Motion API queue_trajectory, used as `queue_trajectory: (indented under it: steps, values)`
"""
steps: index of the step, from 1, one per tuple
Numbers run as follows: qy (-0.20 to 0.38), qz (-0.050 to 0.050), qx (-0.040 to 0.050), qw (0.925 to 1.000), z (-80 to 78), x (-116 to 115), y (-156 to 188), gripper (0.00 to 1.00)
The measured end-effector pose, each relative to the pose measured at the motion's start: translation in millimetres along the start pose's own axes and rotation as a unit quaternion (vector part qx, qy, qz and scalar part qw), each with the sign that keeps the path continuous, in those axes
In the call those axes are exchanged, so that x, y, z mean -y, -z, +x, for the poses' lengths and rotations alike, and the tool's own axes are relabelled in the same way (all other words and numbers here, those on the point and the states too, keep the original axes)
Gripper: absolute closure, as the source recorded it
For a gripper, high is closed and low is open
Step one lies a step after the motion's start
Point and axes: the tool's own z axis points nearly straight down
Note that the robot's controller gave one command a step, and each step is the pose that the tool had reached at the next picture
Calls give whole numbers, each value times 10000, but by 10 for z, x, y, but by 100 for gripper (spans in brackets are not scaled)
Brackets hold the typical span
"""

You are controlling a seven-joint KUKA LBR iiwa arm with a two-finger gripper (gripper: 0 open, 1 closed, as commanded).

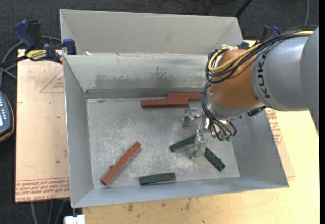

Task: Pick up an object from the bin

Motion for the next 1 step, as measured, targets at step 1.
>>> queue_trajectory:
  steps: [1]
  values:
    - [8,4,57,10000,-43,-2,46,100]
